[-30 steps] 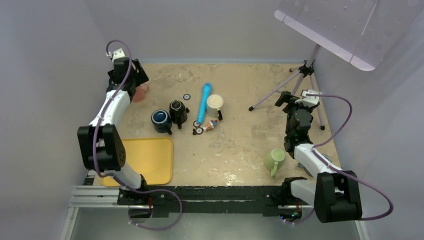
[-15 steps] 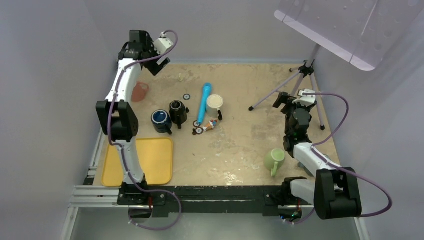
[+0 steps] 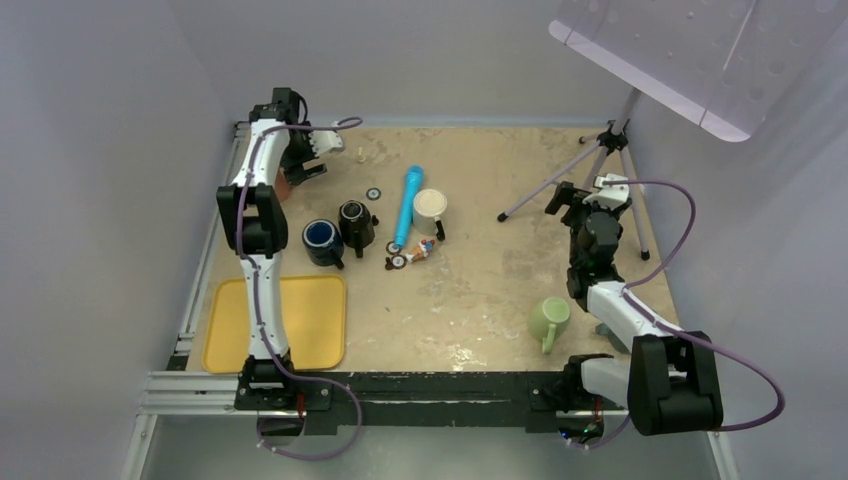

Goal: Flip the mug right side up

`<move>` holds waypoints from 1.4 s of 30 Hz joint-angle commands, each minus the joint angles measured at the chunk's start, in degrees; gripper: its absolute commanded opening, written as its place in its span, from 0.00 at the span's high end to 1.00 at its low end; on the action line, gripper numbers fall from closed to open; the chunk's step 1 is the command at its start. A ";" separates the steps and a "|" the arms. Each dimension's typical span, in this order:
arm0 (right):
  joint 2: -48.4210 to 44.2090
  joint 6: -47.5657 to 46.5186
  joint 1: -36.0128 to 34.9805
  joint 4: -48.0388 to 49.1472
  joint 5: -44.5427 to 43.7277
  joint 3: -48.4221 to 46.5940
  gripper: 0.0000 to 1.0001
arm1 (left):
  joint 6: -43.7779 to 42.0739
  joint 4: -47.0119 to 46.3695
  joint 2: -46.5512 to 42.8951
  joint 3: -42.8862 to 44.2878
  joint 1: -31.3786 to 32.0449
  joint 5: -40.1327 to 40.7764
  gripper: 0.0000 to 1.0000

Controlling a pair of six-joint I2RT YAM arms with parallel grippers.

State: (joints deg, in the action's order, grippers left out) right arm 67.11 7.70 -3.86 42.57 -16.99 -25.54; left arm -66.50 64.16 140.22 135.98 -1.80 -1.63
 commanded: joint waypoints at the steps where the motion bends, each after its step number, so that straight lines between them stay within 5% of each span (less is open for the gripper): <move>1: -0.22 -0.74 -0.44 0.23 -0.40 -2.06 0.04 | -2.59 -0.26 2.57 3.47 -0.19 5.87 0.08; 8: 0.07 -0.71 -0.40 -0.07 -0.33 -2.41 0.04 | -4.10 -2.72 3.37 1.23 -0.96 10.82 0.29; 10: 0.21 -0.85 -0.44 -0.24 -0.30 -2.58 0.04 | -3.44 -2.18 2.81 0.93 -0.93 9.37 0.46; 14: 0.51 -0.90 -0.42 0.01 -0.41 -2.59 0.04 | -1.92 -3.65 -0.44 -3.27 -0.88 6.19 1.00; 25: -0.36 -1.36 -2.50 -6.28 2.92 -6.34 0.06 | 18.89 -13.83 -20.27 -14.64 -3.05 -7.60 1.00; 29: -1.26 -5.11 -12.21 -15.95 3.06 -14.07 0.06 | 29.77 -18.74 -30.64 -20.82 -4.58 -10.63 1.00; 33: 1.56 -2.93 -24.59 -24.14 14.46 -26.06 0.02 | 40.50 -19.62 -40.64 -25.94 -6.25 -19.28 1.00; 37: 7.30 8.14 -32.46 -11.07 33.95 -31.74 0.02 | 48.58 -22.09 -52.21 -34.62 -6.59 -28.29 1.00; 42: 21.17 19.15 -39.28 -1.52 45.03 -44.54 0.02 | 57.19 -22.10 -62.78 -42.01 -6.59 -41.74 1.00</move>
State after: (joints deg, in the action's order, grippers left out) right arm 78.94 16.14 -39.70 33.26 13.69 -60.69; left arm -20.05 44.93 82.85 97.60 -8.73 -28.45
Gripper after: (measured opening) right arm 0.983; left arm 0.162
